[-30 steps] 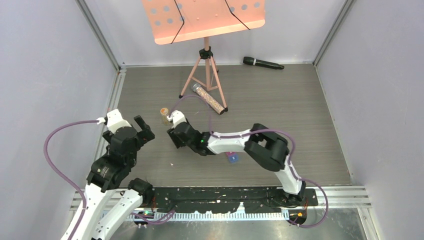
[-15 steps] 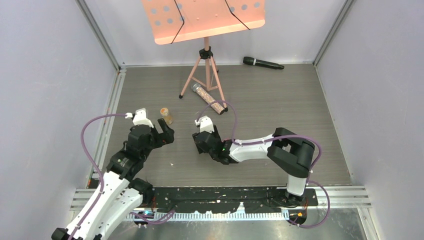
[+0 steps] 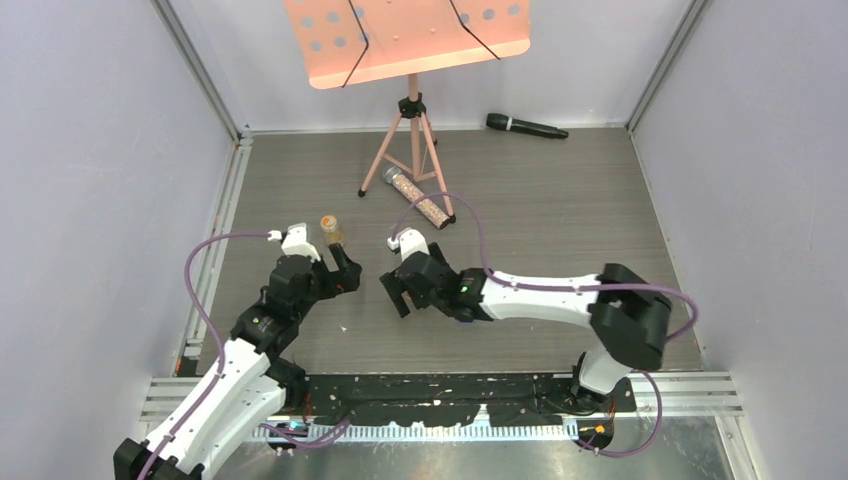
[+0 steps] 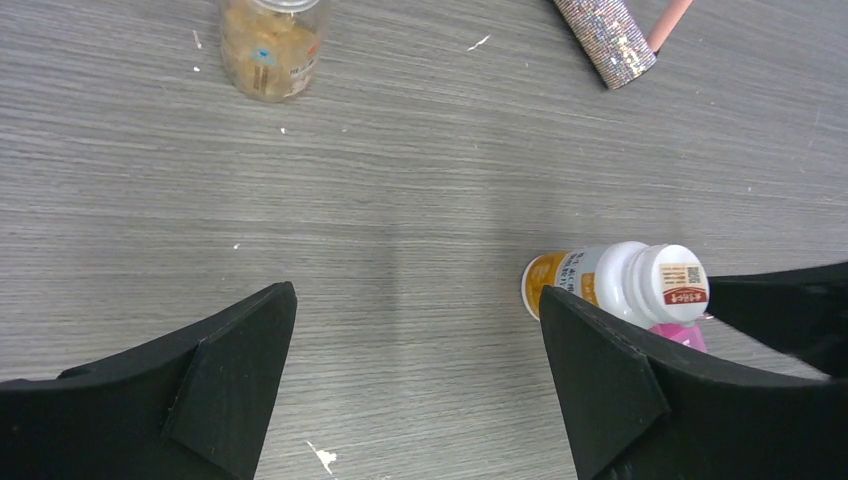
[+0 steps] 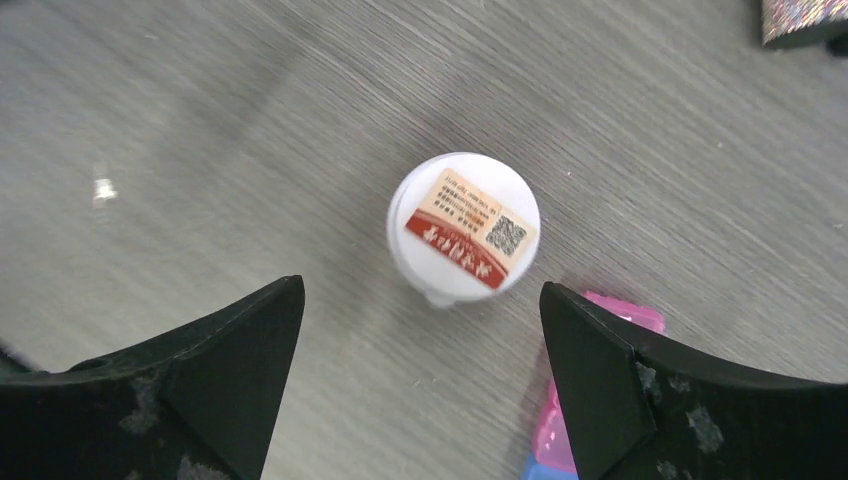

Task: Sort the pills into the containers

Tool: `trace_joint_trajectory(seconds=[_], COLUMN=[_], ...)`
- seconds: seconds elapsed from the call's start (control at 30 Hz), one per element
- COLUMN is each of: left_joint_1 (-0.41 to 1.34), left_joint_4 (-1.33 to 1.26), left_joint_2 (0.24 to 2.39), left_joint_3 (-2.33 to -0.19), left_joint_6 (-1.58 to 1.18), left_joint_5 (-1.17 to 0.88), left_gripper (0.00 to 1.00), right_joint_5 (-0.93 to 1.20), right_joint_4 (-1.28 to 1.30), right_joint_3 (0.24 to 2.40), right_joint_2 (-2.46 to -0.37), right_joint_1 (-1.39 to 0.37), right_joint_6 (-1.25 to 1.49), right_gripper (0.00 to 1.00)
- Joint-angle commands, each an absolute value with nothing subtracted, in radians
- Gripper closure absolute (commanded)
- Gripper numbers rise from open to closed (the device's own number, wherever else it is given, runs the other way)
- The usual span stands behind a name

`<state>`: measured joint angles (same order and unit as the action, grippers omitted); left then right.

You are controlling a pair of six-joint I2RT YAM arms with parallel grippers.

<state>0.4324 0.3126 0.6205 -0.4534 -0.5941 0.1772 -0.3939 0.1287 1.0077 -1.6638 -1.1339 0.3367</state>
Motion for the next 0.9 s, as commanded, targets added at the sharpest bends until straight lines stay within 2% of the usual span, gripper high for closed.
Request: trace_joint_trajectory(seconds=[0.0, 0.17, 0.47, 0.67, 0.87], left_joint_1=[0.434, 0.439, 0.464, 0.466, 0.466], left_joint_4=[0.202, 0.165, 0.104, 0.094, 0.102], left_joint_2=[0.613, 0.622, 0.614, 0.604, 0.603], left_joint_3=[-0.422, -0.394, -0.334, -0.318, -0.313], left_joint_6=[-0.588, -0.576, -0.558, -0.549, -0.536], left_joint_5=[0.176, 0.161, 0.116, 0.117, 0.122], left_gripper=[0.05, 0.05, 0.05, 0.05, 0.05], right_joint_5=[-0.264, -0.131, -0.037, 0.098, 0.130], right_joint_4=[0.227, 0.316, 0.387, 0.433, 0.523], right_joint_3=[1.058, 1.126, 1.215, 1.290, 1.410], right_joint_2=[-1.512, -1.487, -1.589, -1.667, -1.793], right_joint_1=[-1.122, -1.075, -1.034, -0.970, -0.952], right_joint_6=[0.239, 0.130, -0.104, -0.217, -0.285], right_gripper=[0.04, 0.01, 0.15, 0.09, 0.09])
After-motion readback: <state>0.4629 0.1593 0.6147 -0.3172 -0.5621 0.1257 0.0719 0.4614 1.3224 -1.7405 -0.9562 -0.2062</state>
